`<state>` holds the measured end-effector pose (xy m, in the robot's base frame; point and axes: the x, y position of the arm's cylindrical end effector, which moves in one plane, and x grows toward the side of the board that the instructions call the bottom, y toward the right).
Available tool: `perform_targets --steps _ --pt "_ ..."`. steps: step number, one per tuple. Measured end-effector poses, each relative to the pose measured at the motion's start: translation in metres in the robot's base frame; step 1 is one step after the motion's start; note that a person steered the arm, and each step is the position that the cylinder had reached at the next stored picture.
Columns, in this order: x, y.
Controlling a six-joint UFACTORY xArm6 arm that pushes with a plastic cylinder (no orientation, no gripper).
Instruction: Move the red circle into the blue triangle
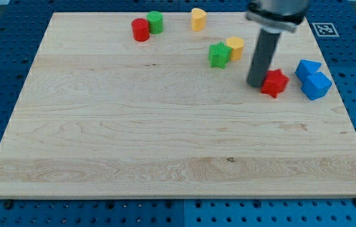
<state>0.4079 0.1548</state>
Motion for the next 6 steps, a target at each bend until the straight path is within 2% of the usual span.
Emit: perform_targets --steps 1,2,3,4,5,6 --pt "0.0 -0.083" --pt "-0.031 -0.211" --pt "-0.11 -0.314" --pt "-0.177 -0.325" --pt "-0.138 -0.232" --pt "-0.058 -0.109"
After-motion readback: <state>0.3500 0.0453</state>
